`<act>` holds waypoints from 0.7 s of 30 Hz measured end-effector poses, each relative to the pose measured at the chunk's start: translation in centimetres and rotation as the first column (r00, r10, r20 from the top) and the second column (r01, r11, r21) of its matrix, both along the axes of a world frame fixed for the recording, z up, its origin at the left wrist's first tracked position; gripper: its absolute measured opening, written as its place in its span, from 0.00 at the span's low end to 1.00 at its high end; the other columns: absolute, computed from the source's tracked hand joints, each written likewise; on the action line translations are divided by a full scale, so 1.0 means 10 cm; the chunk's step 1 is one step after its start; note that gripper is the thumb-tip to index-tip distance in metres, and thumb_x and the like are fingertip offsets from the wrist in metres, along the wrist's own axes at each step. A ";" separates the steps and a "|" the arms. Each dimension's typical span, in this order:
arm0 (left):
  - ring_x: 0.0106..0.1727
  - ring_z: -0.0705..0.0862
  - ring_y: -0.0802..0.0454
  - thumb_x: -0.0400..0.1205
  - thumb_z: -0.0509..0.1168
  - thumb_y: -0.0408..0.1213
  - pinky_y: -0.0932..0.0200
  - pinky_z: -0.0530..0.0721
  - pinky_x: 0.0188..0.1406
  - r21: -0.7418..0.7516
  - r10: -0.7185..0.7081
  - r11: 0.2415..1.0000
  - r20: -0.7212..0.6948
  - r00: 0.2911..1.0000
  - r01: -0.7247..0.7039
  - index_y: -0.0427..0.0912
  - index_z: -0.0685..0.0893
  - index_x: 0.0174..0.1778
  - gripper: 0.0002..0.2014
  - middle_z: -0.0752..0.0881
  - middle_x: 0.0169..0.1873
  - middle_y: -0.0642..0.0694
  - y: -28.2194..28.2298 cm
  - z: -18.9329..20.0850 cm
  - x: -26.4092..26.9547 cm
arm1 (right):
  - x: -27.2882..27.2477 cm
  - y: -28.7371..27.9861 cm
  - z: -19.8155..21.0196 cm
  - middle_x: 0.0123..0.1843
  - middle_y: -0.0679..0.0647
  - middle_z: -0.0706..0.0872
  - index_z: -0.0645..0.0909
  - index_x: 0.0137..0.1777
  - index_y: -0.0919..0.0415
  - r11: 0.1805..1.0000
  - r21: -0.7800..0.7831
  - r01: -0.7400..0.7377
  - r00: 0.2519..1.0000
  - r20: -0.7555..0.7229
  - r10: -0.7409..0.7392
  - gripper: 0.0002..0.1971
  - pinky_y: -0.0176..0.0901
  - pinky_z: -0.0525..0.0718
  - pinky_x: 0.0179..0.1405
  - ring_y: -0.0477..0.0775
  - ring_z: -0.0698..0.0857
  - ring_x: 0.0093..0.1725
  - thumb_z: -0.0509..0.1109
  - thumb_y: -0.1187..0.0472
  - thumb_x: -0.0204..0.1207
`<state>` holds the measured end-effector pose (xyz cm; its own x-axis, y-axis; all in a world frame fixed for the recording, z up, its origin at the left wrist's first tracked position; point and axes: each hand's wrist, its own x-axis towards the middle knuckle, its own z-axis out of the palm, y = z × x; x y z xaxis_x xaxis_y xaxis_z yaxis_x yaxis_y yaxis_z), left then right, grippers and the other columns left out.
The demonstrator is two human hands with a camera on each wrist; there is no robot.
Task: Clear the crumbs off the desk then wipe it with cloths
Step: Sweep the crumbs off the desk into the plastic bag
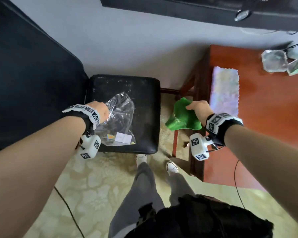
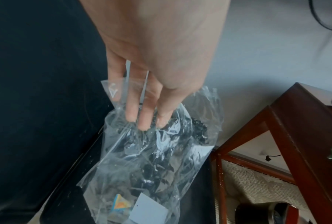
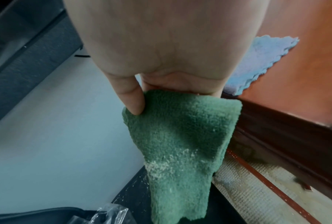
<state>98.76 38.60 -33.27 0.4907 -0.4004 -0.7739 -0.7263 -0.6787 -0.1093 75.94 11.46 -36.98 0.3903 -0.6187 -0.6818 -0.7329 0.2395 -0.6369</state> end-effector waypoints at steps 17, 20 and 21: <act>0.68 0.78 0.36 0.81 0.65 0.40 0.41 0.82 0.60 -0.245 -0.018 0.967 0.215 0.977 0.071 0.45 0.76 0.74 0.23 0.74 0.73 0.41 -0.13 -0.36 0.68 | -0.13 0.32 0.30 0.35 0.53 0.84 0.85 0.39 0.59 0.974 -0.013 0.225 0.974 0.014 -0.225 0.07 0.31 0.81 0.35 0.54 0.83 0.38 0.71 0.71 0.74; 0.67 0.80 0.37 0.82 0.66 0.38 0.43 0.81 0.64 -0.318 -0.059 0.942 0.146 0.988 0.103 0.45 0.82 0.68 0.18 0.77 0.71 0.41 -0.37 -0.34 0.41 | -0.35 0.27 0.38 0.36 0.57 0.84 0.83 0.36 0.60 0.955 0.018 0.296 0.955 0.008 -0.296 0.08 0.38 0.80 0.35 0.55 0.83 0.35 0.70 0.71 0.74; 0.66 0.81 0.37 0.82 0.65 0.36 0.45 0.80 0.65 -0.356 -0.069 0.929 0.085 0.994 0.095 0.45 0.85 0.66 0.15 0.80 0.69 0.41 -0.48 -0.32 0.26 | -0.44 0.24 0.40 0.36 0.57 0.84 0.82 0.36 0.61 0.948 0.022 0.317 0.948 -0.004 -0.317 0.08 0.39 0.79 0.36 0.54 0.82 0.34 0.70 0.71 0.75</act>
